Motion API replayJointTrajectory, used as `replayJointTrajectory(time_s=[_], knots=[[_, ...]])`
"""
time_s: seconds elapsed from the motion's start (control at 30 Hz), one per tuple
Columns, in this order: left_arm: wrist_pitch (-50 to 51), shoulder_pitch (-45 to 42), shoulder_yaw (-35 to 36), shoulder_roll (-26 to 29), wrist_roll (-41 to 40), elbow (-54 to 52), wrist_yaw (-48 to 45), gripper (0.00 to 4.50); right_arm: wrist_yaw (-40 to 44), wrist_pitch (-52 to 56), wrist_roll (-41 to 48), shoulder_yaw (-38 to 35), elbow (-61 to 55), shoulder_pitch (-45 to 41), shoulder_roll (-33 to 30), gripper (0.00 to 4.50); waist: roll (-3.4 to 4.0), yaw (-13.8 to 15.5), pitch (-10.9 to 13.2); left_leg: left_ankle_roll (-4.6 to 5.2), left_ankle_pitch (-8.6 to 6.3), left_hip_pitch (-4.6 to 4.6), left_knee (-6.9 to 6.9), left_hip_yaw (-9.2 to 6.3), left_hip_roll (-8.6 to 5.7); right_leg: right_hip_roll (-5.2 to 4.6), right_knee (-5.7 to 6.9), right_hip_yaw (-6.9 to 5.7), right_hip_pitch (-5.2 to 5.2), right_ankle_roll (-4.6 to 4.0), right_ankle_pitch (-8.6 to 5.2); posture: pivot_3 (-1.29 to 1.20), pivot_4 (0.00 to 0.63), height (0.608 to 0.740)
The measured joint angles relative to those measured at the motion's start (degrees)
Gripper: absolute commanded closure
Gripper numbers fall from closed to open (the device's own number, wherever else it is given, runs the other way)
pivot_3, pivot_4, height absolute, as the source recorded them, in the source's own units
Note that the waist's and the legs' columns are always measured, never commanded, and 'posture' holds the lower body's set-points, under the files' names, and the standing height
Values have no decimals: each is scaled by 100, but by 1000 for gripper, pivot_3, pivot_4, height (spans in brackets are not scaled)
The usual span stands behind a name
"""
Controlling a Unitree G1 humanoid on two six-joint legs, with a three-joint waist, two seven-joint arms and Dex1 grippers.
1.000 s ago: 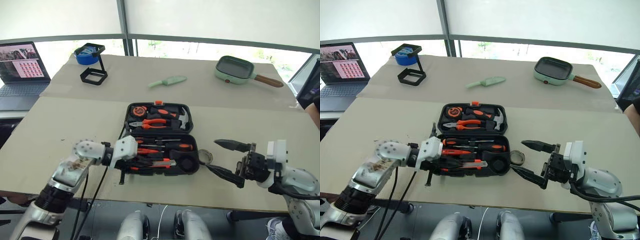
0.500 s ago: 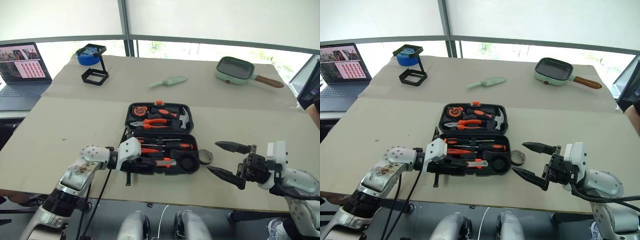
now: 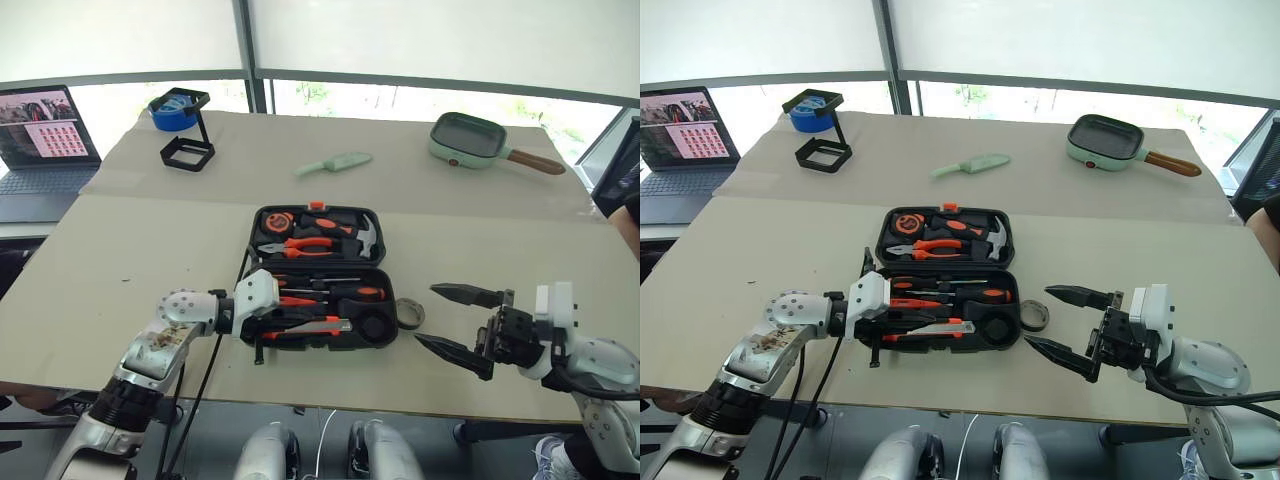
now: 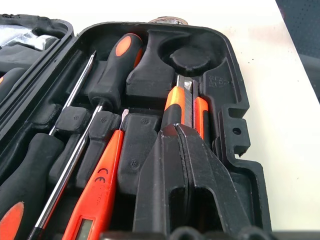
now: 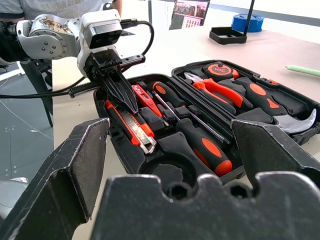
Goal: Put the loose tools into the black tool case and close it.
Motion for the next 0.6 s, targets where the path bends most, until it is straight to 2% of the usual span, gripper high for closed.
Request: replayJointTrajectory(time_s=[0.4,0.5,0.53,0.57,0.6], knots=[[-293,-60,-221,-177,287,388,151,4468,-68,0,-72,43,-8,65,37,0,47,30,-35,13,-9,23,0,-1,-3,-13,-4,0,24,9,-5,0,150,740],[-775,214,82,-314,-8,460,20,4468,-16,-78,-98,-73,-51,308,32,0,56,21,-40,18,-13,14,-1,0,-3,-15,-5,2,13,11,-7,0,150,740],[-784,333,219,-404,-288,452,-44,3958,37,-211,-158,-204,-6,442,36,0,55,16,-40,19,-13,-2,-1,-1,-2,-22,-6,2,3,12,-7,0,150,740],[-738,417,371,-482,-584,424,-94,3860,97,-413,-217,-401,171,557,64,0,52,18,-38,20,-13,-12,0,-2,-2,-20,-5,-1,-3,12,-7,0,150,740],[-723,452,520,-493,-794,354,-131,3441,173,-657,-290,-616,400,689,105,0,44,25,-33,19,-12,-18,5,-2,-3,-14,-5,-6,-5,12,-6,0,150,740]])
